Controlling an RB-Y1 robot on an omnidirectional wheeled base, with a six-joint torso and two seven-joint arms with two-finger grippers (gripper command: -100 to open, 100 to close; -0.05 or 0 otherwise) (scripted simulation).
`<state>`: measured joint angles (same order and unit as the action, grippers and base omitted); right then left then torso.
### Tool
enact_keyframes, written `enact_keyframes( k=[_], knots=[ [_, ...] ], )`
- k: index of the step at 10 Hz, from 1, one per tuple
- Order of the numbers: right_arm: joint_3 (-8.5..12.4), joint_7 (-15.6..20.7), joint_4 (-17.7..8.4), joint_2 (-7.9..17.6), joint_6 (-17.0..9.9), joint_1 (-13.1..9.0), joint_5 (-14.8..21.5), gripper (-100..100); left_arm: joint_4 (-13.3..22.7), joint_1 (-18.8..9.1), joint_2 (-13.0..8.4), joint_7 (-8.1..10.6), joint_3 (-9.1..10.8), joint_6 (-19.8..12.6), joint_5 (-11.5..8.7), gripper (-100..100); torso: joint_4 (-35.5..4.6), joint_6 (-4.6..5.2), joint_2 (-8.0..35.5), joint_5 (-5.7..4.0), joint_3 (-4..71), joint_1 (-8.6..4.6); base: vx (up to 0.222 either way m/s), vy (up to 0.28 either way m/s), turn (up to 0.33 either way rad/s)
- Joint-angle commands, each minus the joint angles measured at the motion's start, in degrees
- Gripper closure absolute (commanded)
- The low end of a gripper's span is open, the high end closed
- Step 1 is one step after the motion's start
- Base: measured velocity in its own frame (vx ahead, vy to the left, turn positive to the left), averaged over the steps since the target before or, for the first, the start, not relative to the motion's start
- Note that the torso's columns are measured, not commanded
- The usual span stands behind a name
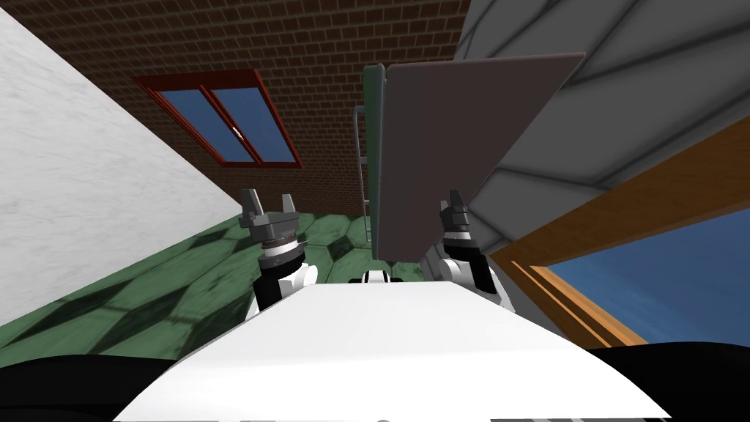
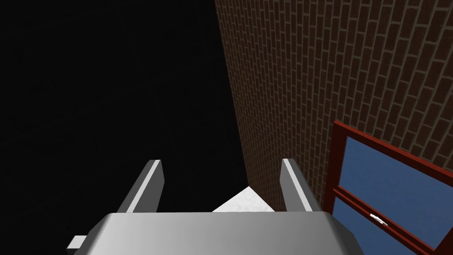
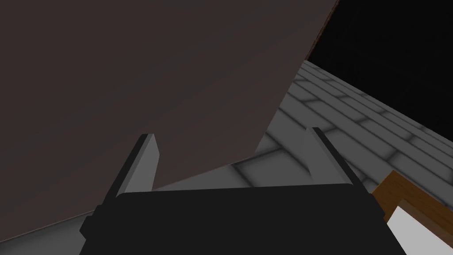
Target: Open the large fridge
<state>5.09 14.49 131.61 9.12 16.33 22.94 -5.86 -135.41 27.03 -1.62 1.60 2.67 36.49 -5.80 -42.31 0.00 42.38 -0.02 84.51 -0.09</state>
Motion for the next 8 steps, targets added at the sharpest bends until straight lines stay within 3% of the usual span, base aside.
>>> enact_keyframes(
  k=[1,2,3,4,5,6,7,8],
  knots=[
    [0.35,3.44,-0.7,1.83,-1.67,-2.25,-0.78,-100,0.0,0.0,0.0,0.0,0.0,0.0,0.0,0,0.02,0.0,-0.07,0.02,0.04,0.09,0.034,0.051,-0.025],
    [0.68,5.58,-1.36,3.41,-3.17,-4.4,-1.54,-100,0.0,0.0,0.0,0.0,0.0,0.0,0.0,0,0.03,0.0,-0.09,0.03,0.06,0.09,0.031,0.062,-0.045],
    [0.68,6.55,-1.36,3.41,-3.17,-4.4,-1.54,-100,0.0,0.0,0.0,0.0,0.0,0.0,0.0,0,0.03,0.0,-0.11,0.04,0.07,0.13,0.031,0.053,-0.024],
    [1.03,8.51,-2.05,5.01,-4.78,-6.71,-2.35,-100,0.0,0.0,0.0,0.0,0.0,0.0,0.0,0,0.03,0.0,-0.1,0.03,0.06,0.08,0.047,0.068,-0.056],
    [1.03,9.9,-2.05,5.01,-4.78,-6.71,-2.35,-100,0.0,0.0,0.0,0.0,0.0,0.0,0.0,0,0.04,0.0,-0.14,0.03,0.09,0.12,0.043,0.062,-0.033],
    [1.4,11.59,-2.75,6.62,-6.48,-9.16,-3.21,-100,0.0,0.0,0.0,0.0,0.0,0.0,0.0,0,0.04,-0.01,-0.12,0.03,0.08,0.09,0.045,0.074,-0.058],
    [1.4,13.25,-2.75,6.62,-6.48,-9.16,-3.21,-100,0.0,0.0,0.0,0.0,0.0,0.0,0.0,0,0.03,0.0,-0.12,0.03,0.07,0.12,0.044,0.067,-0.026],
    [1.79,14.87,-3.43,8.28,-8.27,-11.73,-4.12,-100,0.0,0.0,0.0,0.0,0.0,0.0,0.0,0,0.03,0.0,-0.09,0.02,0.06,0.08,0.051,0.08,-0.055]
  ],
)
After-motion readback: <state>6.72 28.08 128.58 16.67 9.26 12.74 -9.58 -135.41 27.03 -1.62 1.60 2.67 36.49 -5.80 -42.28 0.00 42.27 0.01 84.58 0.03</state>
